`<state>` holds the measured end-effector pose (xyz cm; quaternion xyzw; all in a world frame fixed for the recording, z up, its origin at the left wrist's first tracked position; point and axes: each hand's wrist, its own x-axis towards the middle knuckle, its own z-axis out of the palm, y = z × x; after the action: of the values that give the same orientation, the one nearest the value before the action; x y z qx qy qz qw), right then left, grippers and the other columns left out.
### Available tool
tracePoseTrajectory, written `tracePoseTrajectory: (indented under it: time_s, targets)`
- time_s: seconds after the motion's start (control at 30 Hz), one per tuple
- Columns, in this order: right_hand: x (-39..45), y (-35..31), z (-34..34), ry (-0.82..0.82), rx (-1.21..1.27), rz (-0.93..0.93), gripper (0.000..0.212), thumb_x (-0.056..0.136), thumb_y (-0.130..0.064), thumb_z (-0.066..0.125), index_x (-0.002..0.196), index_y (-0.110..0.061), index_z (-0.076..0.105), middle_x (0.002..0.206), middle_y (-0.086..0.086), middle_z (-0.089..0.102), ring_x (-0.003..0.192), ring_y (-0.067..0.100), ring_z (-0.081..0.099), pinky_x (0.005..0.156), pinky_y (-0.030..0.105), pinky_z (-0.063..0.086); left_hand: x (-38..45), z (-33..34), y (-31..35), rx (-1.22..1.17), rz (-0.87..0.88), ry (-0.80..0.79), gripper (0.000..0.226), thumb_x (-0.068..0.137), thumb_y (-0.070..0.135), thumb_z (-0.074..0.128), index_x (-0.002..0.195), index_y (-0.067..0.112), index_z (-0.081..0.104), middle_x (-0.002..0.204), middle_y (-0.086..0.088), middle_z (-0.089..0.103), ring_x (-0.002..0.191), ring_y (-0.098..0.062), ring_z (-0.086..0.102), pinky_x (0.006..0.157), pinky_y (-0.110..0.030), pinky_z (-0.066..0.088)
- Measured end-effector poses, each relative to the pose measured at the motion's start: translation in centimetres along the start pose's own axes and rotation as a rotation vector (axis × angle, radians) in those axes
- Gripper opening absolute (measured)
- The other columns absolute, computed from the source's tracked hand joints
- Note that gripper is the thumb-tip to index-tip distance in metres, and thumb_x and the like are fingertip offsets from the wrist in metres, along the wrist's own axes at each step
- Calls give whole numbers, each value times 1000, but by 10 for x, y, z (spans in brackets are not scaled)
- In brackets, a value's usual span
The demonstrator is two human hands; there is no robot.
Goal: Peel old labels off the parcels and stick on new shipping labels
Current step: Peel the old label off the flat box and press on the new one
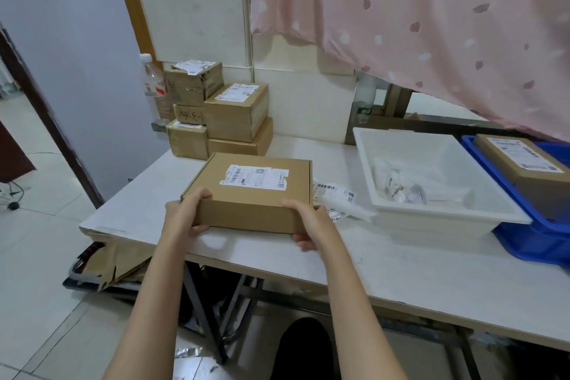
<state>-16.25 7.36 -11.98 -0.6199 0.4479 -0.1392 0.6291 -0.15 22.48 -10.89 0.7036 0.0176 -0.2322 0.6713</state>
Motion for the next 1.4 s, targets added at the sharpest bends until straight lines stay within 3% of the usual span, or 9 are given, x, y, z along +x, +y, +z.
tracePoseTrajectory:
  time_s: [0.13,0.3,0.4,0.5,0.63,0.77,0.97,1.23,1.4]
  targets:
    - [3,0,-24,56,28,-11,74,67,-59,68,121,-11,49,99,3,65,68,16,63,51,23,46,-2,10,-1,107,-13,-122,64,81,30,74,130,5,42,110,-5,48,106,-22,57,71,-34,58]
    - [2,-8,-30,35,40,-59,88,60,-59,70,131,-14,43,118,-5,56,109,17,55,95,39,49,-4,1,8,185,9,-186,79,68,40,78,131,11,41,117,-6,50,103,-21,58,76,-32,55]
    - [0,-9,-32,2,-24,-46,59,78,-49,68,121,-17,43,112,-6,53,100,15,50,84,33,41,-2,-5,11,321,17,-209,64,76,38,76,125,6,51,104,-7,56,84,-18,55,71,-29,49]
    - [2,-5,-33,10,-43,-28,41,81,-44,66,108,-19,49,94,-13,52,85,5,49,77,30,39,-1,-7,9,408,20,-242,44,89,34,68,121,6,56,108,-7,60,86,-18,56,70,-26,48]
    - [3,-3,-25,138,-183,-20,73,58,-67,63,111,-17,59,111,-4,58,107,20,55,94,38,48,3,-10,7,464,58,-270,40,90,36,67,118,8,59,109,-4,64,92,-20,58,85,-34,47]
    - [2,-3,-18,190,-228,-52,107,36,-87,60,118,-18,63,124,3,57,111,23,57,96,42,50,6,-16,9,458,78,-292,40,89,35,68,119,11,62,117,-6,66,110,-24,60,100,-38,44]
    - [7,-1,-21,186,-334,-21,88,66,-72,69,126,-10,53,132,6,46,113,24,54,95,41,49,2,-16,9,472,64,-325,74,52,49,71,111,5,67,105,-8,69,83,-20,57,69,-28,42]
    - [13,-8,-26,102,-451,26,95,61,-74,65,132,-13,49,140,4,42,116,23,53,97,40,48,19,-24,12,633,40,-363,89,36,61,71,111,13,63,112,-5,69,106,-23,64,96,-39,49]
    - [24,-29,-44,-59,-596,102,64,71,-67,69,110,-18,58,114,-1,59,104,21,57,87,30,46,33,-22,40,809,-35,-504,89,37,52,82,114,14,59,111,-6,68,95,-17,69,71,-25,57]
